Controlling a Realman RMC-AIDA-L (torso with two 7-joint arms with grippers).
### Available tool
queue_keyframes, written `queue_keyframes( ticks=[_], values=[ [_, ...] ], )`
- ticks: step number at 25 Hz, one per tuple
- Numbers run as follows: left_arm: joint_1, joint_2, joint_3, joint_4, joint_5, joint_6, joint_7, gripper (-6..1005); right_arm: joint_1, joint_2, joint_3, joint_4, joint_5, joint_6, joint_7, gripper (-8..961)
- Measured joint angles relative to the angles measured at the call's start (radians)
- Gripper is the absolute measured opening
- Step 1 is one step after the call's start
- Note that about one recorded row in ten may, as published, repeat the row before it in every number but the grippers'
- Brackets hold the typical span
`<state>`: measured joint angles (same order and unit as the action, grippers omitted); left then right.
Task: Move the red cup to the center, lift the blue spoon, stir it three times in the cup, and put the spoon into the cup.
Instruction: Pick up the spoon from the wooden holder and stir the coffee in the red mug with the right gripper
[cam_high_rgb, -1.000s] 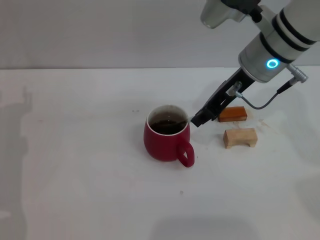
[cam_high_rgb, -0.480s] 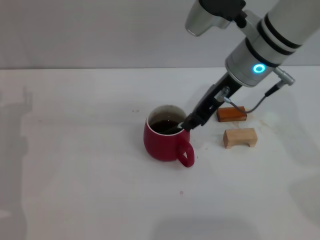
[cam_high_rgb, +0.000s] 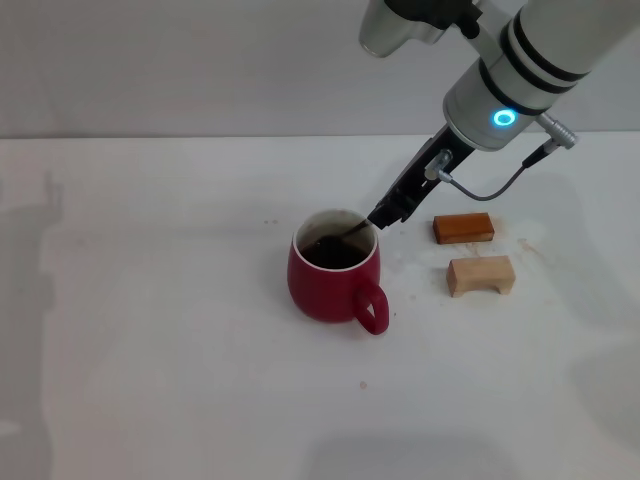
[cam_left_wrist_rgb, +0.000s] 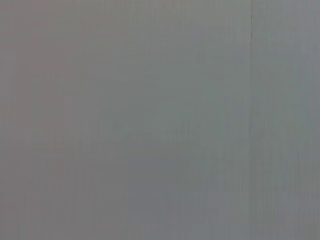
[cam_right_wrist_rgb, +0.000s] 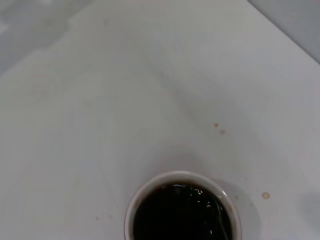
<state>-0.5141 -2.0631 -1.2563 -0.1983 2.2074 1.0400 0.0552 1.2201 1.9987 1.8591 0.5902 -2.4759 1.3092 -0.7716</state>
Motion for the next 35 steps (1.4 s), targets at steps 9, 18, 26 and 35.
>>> queue_keyframes(
  ticks=[9, 18, 26, 35],
  values=[
    [0.000, 0.002, 0.000, -0.003, 0.000, 0.000, 0.000, 662, 0.012, -0.005, 0.006, 0.017, 0.000, 0.077, -0.005, 135],
    [-0.001, 0.001, 0.000, -0.007, 0.000, 0.001, 0.000, 662, 0.029, 0.014, 0.005, 0.024, 0.029, 0.094, -0.009, 134],
    [-0.001, -0.001, 0.000, -0.007, 0.000, 0.002, 0.000, 662, 0.036, 0.026, 0.007, 0.025, 0.032, 0.032, -0.006, 135],
    [0.001, -0.002, 0.000, -0.007, 0.000, 0.003, 0.000, 662, 0.026, 0.010, 0.007, 0.025, -0.001, 0.011, 0.012, 133]
  ],
)
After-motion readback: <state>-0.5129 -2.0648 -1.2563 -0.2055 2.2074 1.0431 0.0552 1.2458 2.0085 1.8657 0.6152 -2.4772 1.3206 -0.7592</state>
